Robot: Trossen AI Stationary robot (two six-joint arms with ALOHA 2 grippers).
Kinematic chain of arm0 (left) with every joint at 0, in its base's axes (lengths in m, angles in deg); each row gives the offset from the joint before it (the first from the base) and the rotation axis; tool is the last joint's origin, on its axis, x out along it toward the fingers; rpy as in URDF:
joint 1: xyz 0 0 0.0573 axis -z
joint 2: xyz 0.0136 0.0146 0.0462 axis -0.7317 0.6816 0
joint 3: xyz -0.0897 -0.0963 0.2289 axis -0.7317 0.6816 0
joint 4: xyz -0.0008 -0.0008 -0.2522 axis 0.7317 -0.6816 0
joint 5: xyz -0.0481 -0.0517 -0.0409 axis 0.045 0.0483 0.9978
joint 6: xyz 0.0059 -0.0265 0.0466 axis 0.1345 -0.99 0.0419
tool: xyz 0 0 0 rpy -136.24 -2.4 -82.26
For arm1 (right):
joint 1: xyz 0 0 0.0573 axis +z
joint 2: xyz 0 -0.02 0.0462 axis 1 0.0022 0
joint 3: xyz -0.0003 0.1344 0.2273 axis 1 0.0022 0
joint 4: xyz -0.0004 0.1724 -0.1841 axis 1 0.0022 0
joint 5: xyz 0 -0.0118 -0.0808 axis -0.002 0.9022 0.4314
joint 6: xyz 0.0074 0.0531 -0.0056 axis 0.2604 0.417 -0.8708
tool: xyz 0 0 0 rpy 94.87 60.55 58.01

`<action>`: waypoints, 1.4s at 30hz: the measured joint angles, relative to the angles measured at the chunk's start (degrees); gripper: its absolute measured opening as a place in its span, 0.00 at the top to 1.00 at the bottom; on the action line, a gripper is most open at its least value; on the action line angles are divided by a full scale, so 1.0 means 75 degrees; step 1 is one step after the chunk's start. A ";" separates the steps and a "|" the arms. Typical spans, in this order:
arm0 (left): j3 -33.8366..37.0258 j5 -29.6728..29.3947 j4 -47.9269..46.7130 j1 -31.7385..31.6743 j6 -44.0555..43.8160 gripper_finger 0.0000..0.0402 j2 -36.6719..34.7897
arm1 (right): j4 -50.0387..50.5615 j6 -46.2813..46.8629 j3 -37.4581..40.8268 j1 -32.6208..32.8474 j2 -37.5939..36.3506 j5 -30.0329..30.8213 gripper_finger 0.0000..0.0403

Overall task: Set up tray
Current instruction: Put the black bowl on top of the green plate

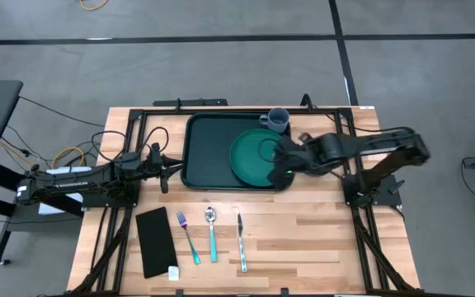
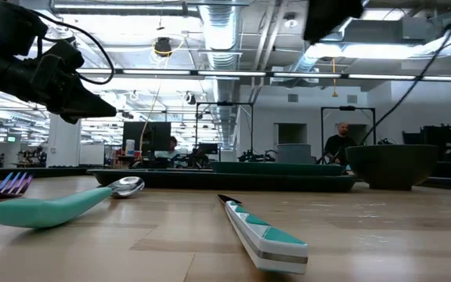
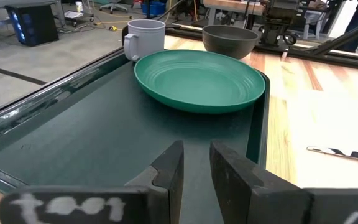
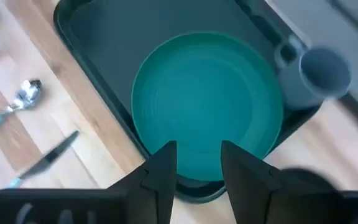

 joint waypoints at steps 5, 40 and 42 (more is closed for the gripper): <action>-0.0001 0.0000 -0.0001 -0.0002 -0.0002 0.83 0.0002 | -0.0032 0.1829 0.1262 -0.0256 -0.0921 -0.0644 0.71; -0.0001 0.0003 -0.0002 -0.0001 0.0000 0.83 0.0002 | 0.1385 -0.0132 0.1903 -0.1210 0.1415 -0.1173 0.71; -0.0001 0.0003 0.0001 0.0000 0.0001 0.83 0.0002 | 0.1341 -0.0097 0.1903 -0.1269 0.1395 -0.1079 0.71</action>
